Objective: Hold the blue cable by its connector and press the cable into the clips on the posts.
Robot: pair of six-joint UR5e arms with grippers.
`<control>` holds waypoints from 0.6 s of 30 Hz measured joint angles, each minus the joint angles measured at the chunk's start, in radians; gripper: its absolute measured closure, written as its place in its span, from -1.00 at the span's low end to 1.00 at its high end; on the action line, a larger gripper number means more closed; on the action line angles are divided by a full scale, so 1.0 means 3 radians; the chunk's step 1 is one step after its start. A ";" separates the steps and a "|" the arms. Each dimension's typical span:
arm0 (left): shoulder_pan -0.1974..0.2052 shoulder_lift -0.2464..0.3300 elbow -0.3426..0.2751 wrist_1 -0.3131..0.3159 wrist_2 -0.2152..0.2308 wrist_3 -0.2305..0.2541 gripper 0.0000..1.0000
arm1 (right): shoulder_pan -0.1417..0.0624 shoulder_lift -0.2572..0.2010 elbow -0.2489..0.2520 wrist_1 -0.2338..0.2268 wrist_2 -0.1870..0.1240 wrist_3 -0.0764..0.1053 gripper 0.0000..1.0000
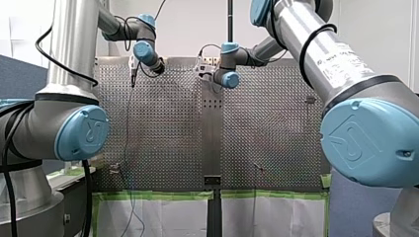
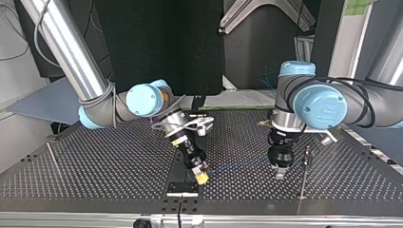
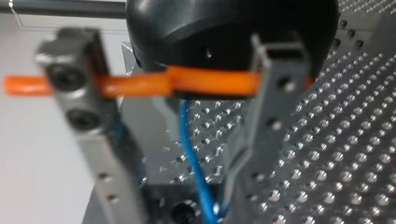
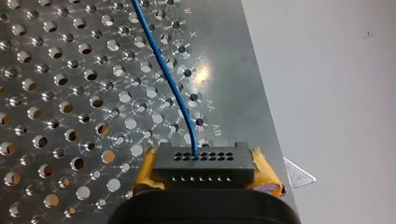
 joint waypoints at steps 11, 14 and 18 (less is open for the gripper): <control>-0.0033 0.0000 0.0000 0.0217 -0.0091 -0.0001 0.99 | -0.0001 0.0000 0.0000 0.0002 0.0000 0.0002 1.00; -0.0039 0.0000 0.0000 0.0226 -0.0032 -0.0004 0.99 | -0.0005 0.0000 0.0001 0.0005 0.0000 0.0002 1.00; -0.0056 0.0000 -0.0003 0.0215 -0.0061 -0.0013 0.99 | -0.0005 0.0000 0.0007 0.0015 0.0001 -0.0001 1.00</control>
